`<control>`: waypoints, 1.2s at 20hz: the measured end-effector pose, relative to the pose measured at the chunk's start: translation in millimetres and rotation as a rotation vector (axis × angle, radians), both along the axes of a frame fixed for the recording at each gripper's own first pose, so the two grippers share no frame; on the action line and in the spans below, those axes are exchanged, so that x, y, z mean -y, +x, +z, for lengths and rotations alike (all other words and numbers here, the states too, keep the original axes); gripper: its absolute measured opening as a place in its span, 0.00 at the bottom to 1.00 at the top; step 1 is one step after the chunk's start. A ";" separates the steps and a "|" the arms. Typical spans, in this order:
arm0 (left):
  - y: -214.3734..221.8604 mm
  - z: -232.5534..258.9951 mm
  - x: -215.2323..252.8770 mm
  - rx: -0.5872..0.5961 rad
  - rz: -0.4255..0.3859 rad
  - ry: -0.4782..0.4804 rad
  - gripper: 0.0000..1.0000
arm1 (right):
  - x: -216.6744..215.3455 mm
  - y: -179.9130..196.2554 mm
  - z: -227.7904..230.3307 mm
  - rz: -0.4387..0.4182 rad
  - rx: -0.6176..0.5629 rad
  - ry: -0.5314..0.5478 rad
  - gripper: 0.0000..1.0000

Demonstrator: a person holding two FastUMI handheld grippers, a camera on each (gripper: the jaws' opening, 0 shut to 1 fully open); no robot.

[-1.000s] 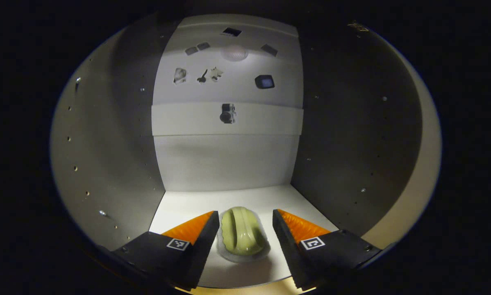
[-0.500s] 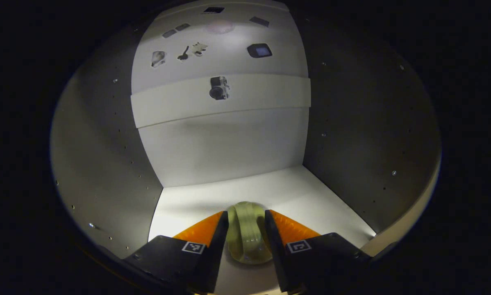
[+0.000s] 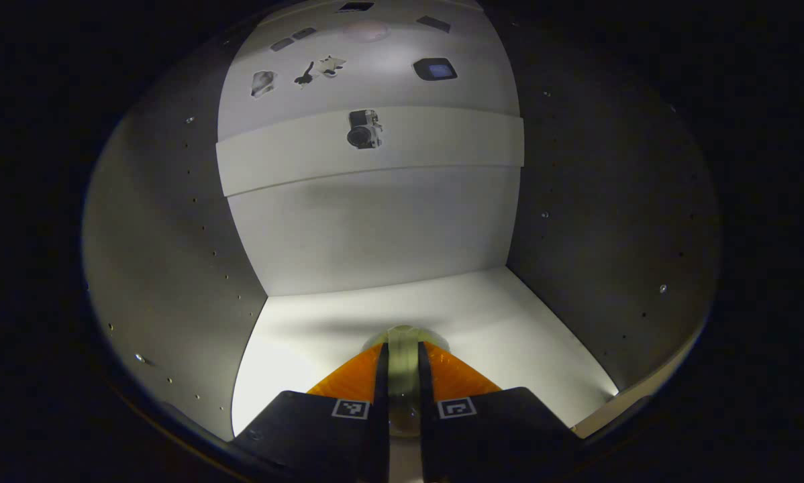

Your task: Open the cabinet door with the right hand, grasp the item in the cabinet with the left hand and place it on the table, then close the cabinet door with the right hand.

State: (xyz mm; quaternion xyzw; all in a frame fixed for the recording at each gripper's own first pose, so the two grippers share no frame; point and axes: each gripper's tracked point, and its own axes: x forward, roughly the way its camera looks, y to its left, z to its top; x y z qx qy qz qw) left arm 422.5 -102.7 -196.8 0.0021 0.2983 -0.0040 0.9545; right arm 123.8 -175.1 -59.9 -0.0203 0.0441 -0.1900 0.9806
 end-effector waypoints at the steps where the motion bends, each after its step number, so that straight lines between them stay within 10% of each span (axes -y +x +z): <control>1: -5.1 1.8 0.5 -0.008 0.003 -0.009 0.22 | -1.1 2.6 0.7 0.010 0.004 0.001 0.98; 12: -127.3 61.7 -15.4 0.087 0.126 -0.077 0.21 | -47.5 15.1 3.2 0.216 0.034 0.086 0.98; 24: -280.9 21.4 9.3 0.015 0.048 -0.138 0.22 | -62.1 -18.7 3.7 0.201 0.026 0.029 0.98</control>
